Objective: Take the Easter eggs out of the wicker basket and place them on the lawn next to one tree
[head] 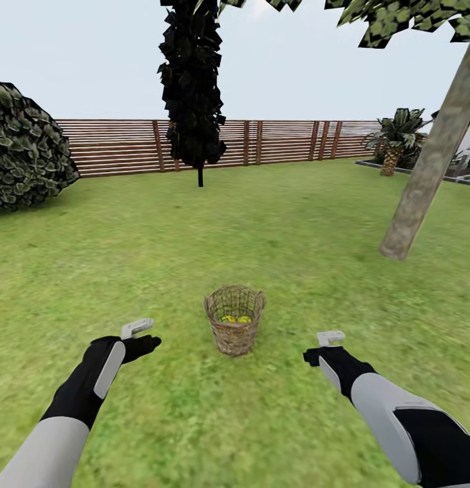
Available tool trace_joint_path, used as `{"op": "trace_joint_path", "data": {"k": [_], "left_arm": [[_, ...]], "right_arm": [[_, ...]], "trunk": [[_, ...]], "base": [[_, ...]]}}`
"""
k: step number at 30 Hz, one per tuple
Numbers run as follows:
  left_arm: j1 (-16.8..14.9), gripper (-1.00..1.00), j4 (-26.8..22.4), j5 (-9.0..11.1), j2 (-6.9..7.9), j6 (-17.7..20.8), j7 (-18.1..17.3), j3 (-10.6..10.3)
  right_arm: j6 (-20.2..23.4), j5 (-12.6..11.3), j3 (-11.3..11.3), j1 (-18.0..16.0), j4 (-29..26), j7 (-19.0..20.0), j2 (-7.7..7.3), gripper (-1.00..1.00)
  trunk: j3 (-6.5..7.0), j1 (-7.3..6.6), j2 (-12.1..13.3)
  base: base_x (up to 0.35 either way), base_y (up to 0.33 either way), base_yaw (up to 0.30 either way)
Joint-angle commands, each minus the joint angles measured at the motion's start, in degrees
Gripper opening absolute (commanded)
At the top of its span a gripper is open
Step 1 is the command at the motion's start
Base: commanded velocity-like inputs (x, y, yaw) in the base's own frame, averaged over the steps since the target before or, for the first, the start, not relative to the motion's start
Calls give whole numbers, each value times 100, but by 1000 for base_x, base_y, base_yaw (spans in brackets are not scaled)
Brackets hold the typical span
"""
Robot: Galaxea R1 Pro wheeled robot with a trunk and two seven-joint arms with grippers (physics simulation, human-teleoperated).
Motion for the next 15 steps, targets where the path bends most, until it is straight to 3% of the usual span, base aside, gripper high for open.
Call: {"op": "trace_joint_path", "data": {"k": [1,15], "left_arm": [[-3,100,-10,62,-1,22,44,-4],[-3,100,0,64,-3,30,44,-8]], "right_arm": [[44,57,2,-1,-11,-3,-2,100],[53,53,15,6,-11,-3,14,100]], "trunk": [[-6,3,-3],[-6,3,-3]], "base": [[320,0,0],[320,0,0]]}}
